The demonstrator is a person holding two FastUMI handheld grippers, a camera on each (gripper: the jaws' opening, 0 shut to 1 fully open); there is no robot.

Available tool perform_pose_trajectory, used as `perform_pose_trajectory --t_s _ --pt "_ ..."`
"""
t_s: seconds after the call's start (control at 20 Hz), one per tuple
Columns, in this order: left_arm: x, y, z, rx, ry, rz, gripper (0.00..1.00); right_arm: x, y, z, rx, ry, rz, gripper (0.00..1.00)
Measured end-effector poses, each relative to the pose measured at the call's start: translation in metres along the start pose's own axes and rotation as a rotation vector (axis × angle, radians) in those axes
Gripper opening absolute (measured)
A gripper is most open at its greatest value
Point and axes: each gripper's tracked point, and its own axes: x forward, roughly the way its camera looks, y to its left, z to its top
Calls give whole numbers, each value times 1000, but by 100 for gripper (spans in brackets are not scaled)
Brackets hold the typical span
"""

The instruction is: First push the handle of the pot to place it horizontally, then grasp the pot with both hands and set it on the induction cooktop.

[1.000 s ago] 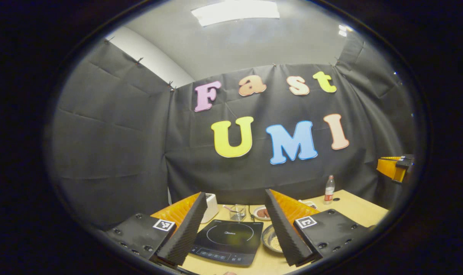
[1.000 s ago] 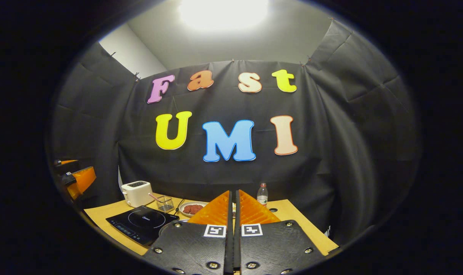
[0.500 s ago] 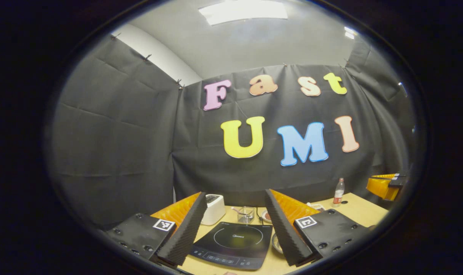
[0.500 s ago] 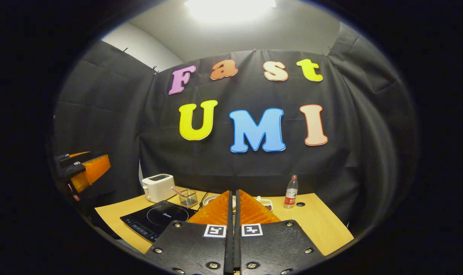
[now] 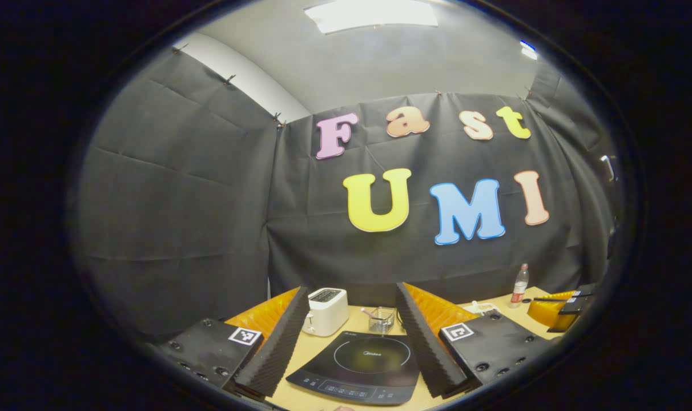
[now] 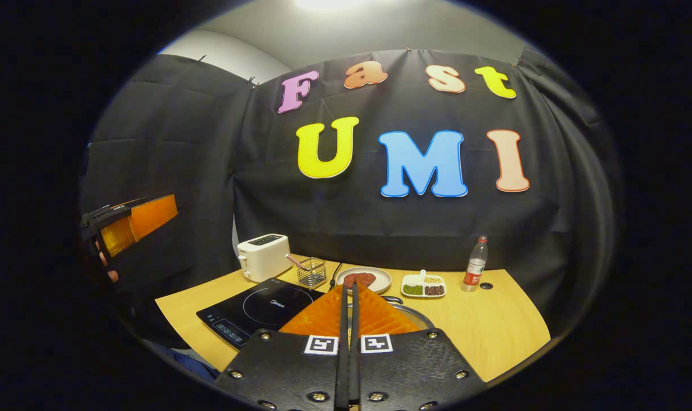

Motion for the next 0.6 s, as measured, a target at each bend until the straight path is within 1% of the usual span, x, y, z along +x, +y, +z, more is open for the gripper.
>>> perform_pose_trajectory --t_s 0.15,0.6 --pt "4 9 -5 -3 7 10 92 10 17 -21 2 62 51 1" --pt "17 25 -17 -6 19 18 92 26 48 -76 -9 219 139 1"
